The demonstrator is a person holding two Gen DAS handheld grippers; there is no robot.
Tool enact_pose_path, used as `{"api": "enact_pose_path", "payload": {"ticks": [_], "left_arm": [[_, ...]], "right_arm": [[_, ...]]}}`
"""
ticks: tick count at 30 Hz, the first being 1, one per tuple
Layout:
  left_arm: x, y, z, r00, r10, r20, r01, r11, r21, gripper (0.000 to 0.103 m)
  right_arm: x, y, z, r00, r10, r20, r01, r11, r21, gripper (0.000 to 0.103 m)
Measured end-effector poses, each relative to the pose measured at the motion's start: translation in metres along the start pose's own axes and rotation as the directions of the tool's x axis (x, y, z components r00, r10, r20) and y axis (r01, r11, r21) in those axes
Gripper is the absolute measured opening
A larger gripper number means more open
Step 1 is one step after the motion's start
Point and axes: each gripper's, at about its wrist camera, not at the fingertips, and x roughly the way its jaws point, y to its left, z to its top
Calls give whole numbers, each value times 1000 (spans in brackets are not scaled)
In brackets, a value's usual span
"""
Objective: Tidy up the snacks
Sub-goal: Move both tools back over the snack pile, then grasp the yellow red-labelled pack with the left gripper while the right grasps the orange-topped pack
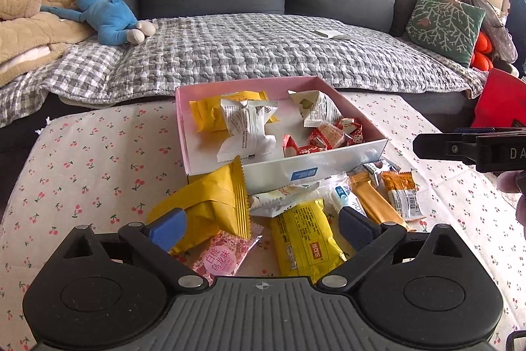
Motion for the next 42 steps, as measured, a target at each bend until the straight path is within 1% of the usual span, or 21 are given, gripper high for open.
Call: {"api": "enact_pose_path", "payload": {"ticks": [7,16,21,25,29,31,33,34,35,36,38,41,42], "left_arm": [[-6,-8,-24,1000,16,17,-17,997,71,100],[-7,-20,-50,1000,-20,20,17,990,137,100],[0,-24,-56,999,-34,-13,36,989,144,100],[3,-23,-58,998,-55,-30,59,990,131,100],[6,-25,-52,995,-94,-19,95,991,95,98],[7,-26,-47,995,-102,1,102,992,69,94],[10,-27,-41,994,-114,6,113,993,40,89],[13,-27,-38,993,-119,7,119,993,23,85],[16,-28,-35,993,-122,4,122,993,7,83],[19,-29,-33,992,-123,0,123,992,-8,78],[26,-31,-29,993,-120,-7,120,992,-35,69],[36,-32,-25,994,-106,-13,105,992,-69,61],[39,-32,-24,995,-102,-19,100,992,-75,57]], "right_arm": [[-4,-7,-20,1000,-9,-23,8,1000,-26,103],[-6,-18,-45,998,-31,-60,27,998,-54,103],[-2,-16,-53,994,-21,-105,14,998,-67,103],[4,-17,-53,992,-34,-121,24,996,-83,103],[16,-28,-48,987,-62,-148,59,998,-28,103],[22,-35,-45,985,-81,-152,83,997,6,102],[27,-41,-41,983,-94,-160,101,994,41,97],[30,-43,-40,981,-96,-166,107,993,54,93],[33,-44,-39,980,-99,-173,111,992,65,89],[36,-45,-38,979,-101,-179,115,991,70,86],[43,-44,-37,976,-104,-189,119,991,67,77],[50,-42,-36,974,-111,-197,124,991,53,72],[52,-41,-36,975,-109,-195,121,991,51,72]]}}
